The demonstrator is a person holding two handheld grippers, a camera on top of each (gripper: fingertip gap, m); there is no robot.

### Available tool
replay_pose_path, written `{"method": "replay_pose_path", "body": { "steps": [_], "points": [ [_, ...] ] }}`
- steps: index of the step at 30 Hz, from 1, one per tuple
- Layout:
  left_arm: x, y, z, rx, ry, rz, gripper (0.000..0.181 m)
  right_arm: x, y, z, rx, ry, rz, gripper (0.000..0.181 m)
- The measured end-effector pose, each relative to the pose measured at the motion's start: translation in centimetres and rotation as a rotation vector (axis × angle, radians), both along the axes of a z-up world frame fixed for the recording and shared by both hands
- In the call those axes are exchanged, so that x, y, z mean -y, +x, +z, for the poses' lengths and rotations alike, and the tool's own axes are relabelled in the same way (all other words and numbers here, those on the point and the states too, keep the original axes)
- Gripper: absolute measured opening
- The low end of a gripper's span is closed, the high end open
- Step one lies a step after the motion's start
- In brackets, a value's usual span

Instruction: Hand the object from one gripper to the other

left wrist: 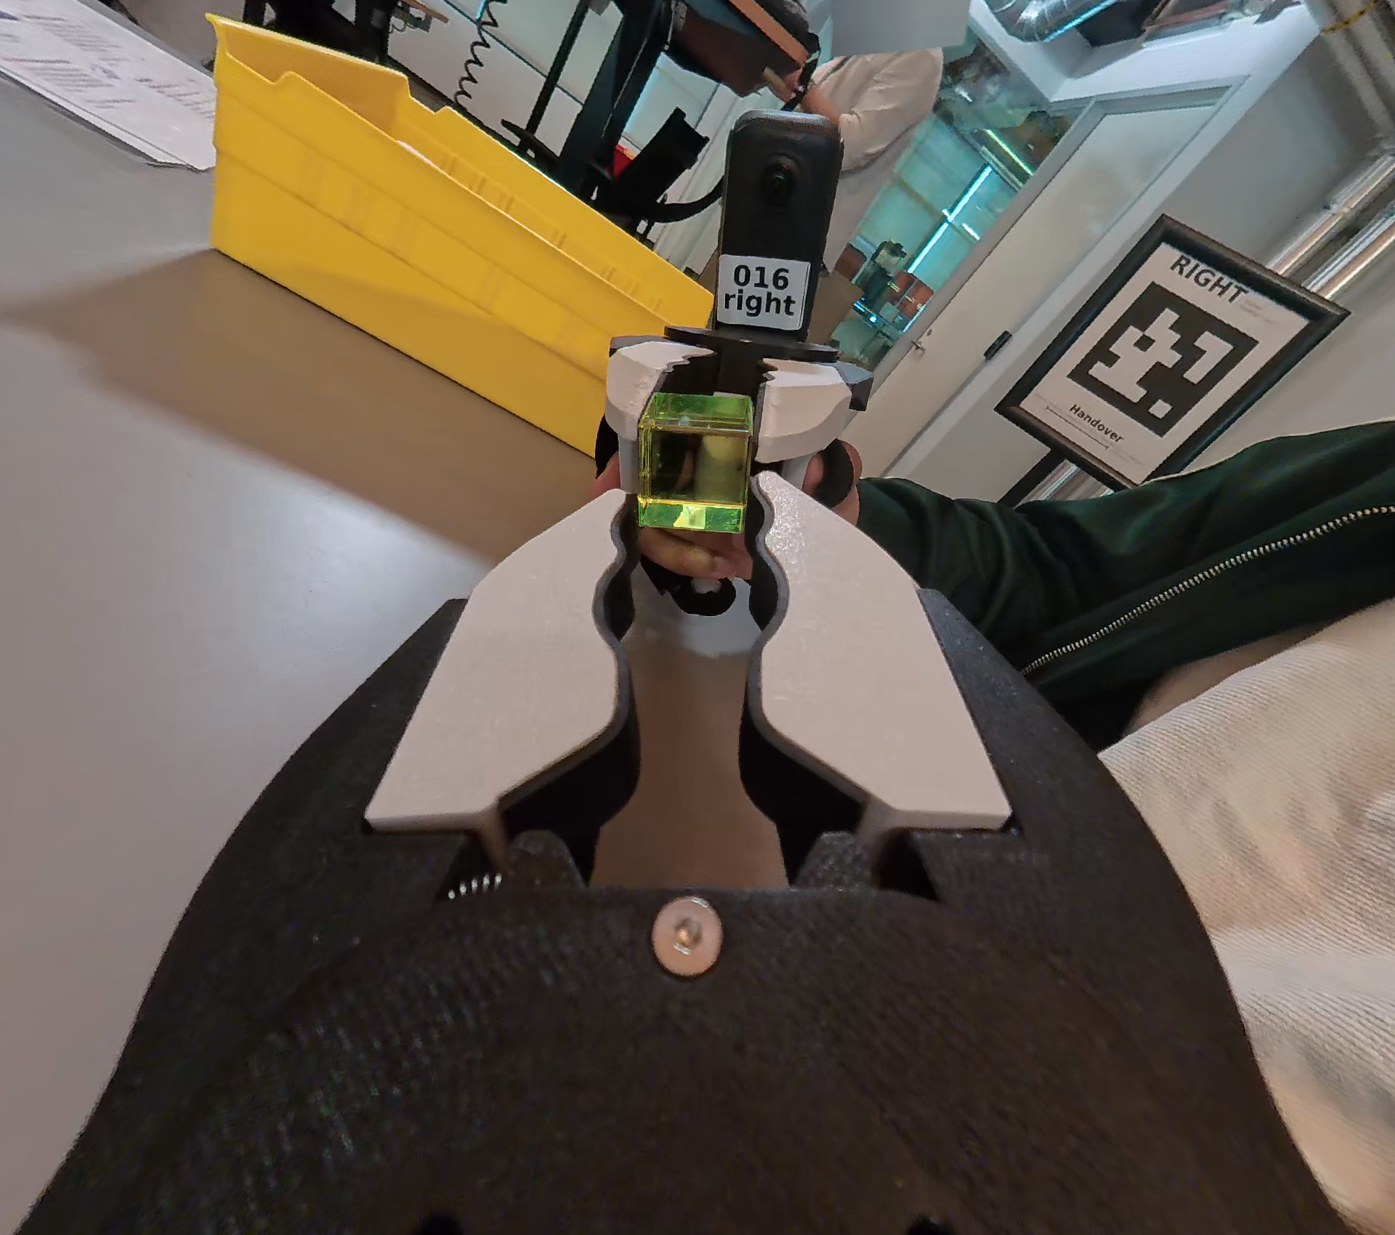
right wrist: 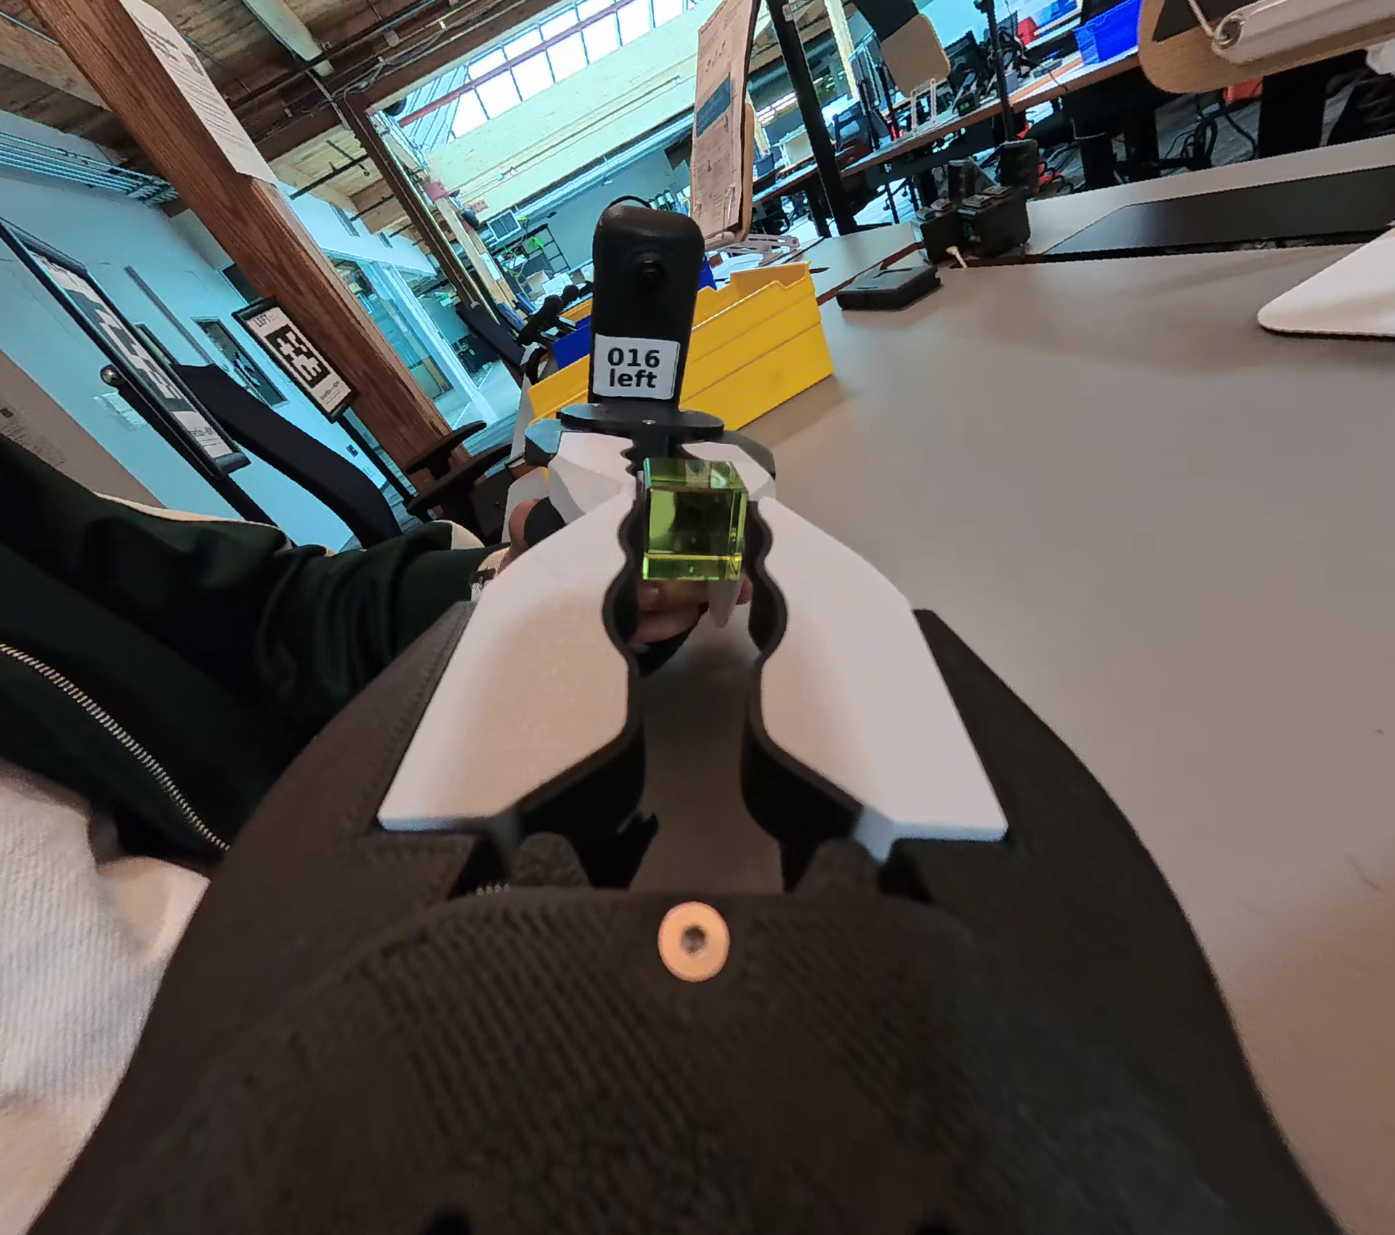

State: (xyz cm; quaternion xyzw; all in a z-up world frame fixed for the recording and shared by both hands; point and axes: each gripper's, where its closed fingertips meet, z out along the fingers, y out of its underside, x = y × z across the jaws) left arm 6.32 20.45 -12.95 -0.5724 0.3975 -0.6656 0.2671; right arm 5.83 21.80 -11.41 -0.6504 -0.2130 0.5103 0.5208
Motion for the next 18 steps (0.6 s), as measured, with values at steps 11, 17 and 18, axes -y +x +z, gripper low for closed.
{"method": "replay_pose_path", "body": {
  "steps": [11,17,18],
  "points": [
    [-0.8,-0.5,0.1,0.001,-0.013,0.028,0.031,-0.4,1.1,0.6,0.003,0.022,-0.068,0.026],
    [-3.9,-1.4,-2.0,-0.132,-0.086,0.165,0.040,-1.8,1.8,-2.8,0.557,0.157,-0.275,0.025],
    [-4.0,-1.4,-2.7,-0.180,-0.064,0.170,0.042,-1.9,1.6,-3.3,0.658,0.191,-0.294,0.025]
  ]
}}
